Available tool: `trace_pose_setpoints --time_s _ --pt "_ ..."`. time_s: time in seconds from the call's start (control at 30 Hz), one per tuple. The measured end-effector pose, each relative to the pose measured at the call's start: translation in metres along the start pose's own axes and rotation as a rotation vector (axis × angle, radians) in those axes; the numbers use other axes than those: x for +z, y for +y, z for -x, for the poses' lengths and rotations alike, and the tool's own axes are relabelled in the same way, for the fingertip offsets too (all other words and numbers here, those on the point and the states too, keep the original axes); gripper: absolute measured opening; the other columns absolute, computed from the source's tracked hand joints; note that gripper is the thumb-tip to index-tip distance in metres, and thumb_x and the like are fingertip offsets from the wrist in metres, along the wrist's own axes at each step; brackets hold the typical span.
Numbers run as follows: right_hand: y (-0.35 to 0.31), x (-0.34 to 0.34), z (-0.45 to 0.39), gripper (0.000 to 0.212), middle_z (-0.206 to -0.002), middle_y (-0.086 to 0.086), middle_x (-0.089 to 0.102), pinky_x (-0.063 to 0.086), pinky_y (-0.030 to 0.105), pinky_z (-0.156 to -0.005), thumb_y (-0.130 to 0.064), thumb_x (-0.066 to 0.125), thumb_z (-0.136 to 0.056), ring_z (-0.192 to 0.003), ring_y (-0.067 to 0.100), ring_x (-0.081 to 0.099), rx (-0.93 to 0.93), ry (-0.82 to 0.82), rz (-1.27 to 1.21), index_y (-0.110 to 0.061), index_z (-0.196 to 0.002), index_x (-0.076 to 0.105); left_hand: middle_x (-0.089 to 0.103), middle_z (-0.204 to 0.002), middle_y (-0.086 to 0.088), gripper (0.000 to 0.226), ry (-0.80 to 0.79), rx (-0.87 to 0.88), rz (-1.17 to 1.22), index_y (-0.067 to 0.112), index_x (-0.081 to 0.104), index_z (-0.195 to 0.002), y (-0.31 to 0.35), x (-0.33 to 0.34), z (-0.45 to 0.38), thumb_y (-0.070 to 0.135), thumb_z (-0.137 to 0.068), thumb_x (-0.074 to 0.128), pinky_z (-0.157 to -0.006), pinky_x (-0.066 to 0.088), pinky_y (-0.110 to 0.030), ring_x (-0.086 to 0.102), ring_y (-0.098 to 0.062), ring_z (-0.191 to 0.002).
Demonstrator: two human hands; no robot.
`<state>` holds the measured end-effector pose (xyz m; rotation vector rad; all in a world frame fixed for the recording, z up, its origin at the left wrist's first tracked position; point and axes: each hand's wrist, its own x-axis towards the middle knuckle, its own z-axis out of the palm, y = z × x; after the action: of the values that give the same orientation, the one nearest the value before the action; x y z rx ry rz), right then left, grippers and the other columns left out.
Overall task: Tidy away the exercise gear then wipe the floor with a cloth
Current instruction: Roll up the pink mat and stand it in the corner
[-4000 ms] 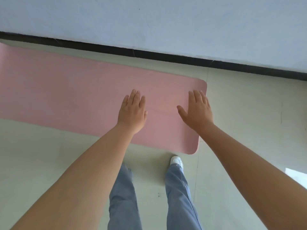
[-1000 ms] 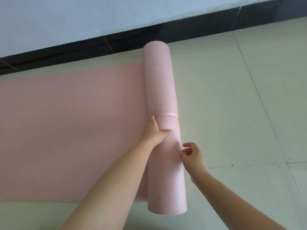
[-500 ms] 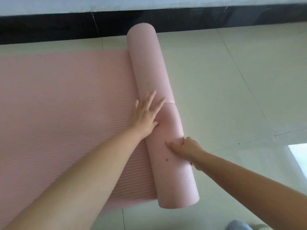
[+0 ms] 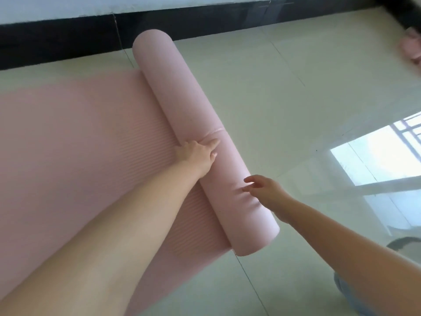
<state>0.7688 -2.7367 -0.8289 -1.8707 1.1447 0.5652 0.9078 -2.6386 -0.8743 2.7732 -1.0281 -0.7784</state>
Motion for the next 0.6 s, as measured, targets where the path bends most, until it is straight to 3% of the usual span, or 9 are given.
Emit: trace_pose_setpoints --time_s 0.07,0.17,0.23,0.33,0.43,0.6 --pt "-0.001 0.006 0.008 0.042 -0.109 0.005 0.064 0.037 0.018 -0.058 0.000 0.036 -0.092 -0.085 0.019 0.050 -0.009 0.023 0.013 -0.014 -0.127 0.052 0.049 -0.136 -0.020 0.047 -0.029 -0.044 0.031 0.039 0.018 -0.145 -0.011 0.005 0.009 0.042 -0.099 0.028 -0.100 0.038 -0.040 0.045 -0.039 -0.120" --pt "-0.003 0.006 0.009 0.045 -0.099 0.006 0.056 0.042 0.024 -0.063 -0.005 0.047 -0.089 -0.078 0.022 0.052 -0.012 0.108 0.072 -0.013 -0.134 0.044 0.046 -0.133 -0.025 0.045 -0.042 -0.107 0.054 0.033 0.025 -0.143 -0.018 0.005 0.024 0.042 -0.099 0.030 -0.097 0.039 -0.038 0.044 -0.038 -0.119" --pt "-0.008 0.005 0.001 0.058 -0.113 0.010 0.052 0.045 0.028 -0.076 -0.018 0.058 -0.087 -0.098 0.025 0.054 0.014 0.107 0.244 -0.010 -0.140 0.035 0.045 -0.131 -0.025 0.046 -0.037 -0.135 0.072 0.033 0.025 -0.143 -0.024 0.007 0.029 0.044 -0.099 0.031 -0.095 0.040 -0.039 0.044 -0.037 -0.119" --pt "-0.012 0.010 -0.013 0.076 -0.143 0.013 0.036 0.039 0.034 -0.098 -0.039 0.063 -0.085 -0.128 0.029 0.042 0.059 -0.055 0.437 -0.005 -0.142 0.028 0.051 -0.128 -0.024 0.049 -0.067 -0.155 0.081 0.032 0.020 -0.146 -0.034 0.017 0.036 0.044 -0.099 0.029 -0.093 0.042 -0.040 0.050 -0.037 -0.117" --pt "-0.006 0.026 -0.015 0.070 -0.137 0.011 0.045 0.041 0.032 -0.096 -0.047 0.062 -0.083 -0.120 0.026 0.047 0.074 -0.149 0.308 -0.006 -0.135 0.039 0.054 -0.130 -0.020 0.049 -0.100 -0.210 0.105 0.033 0.018 -0.147 -0.040 0.021 0.049 0.042 -0.100 0.029 -0.093 0.043 -0.040 0.051 -0.037 -0.119" --pt "-0.001 0.074 0.011 0.077 -0.134 0.012 0.038 0.035 0.043 -0.106 -0.054 0.059 -0.081 -0.130 0.030 0.034 0.021 0.034 0.154 -0.004 -0.132 0.033 0.038 -0.145 -0.015 0.048 0.107 -0.237 0.158 0.016 0.029 -0.145 -0.037 0.017 0.080 0.029 -0.099 0.036 -0.099 0.040 -0.042 0.042 -0.034 -0.128"
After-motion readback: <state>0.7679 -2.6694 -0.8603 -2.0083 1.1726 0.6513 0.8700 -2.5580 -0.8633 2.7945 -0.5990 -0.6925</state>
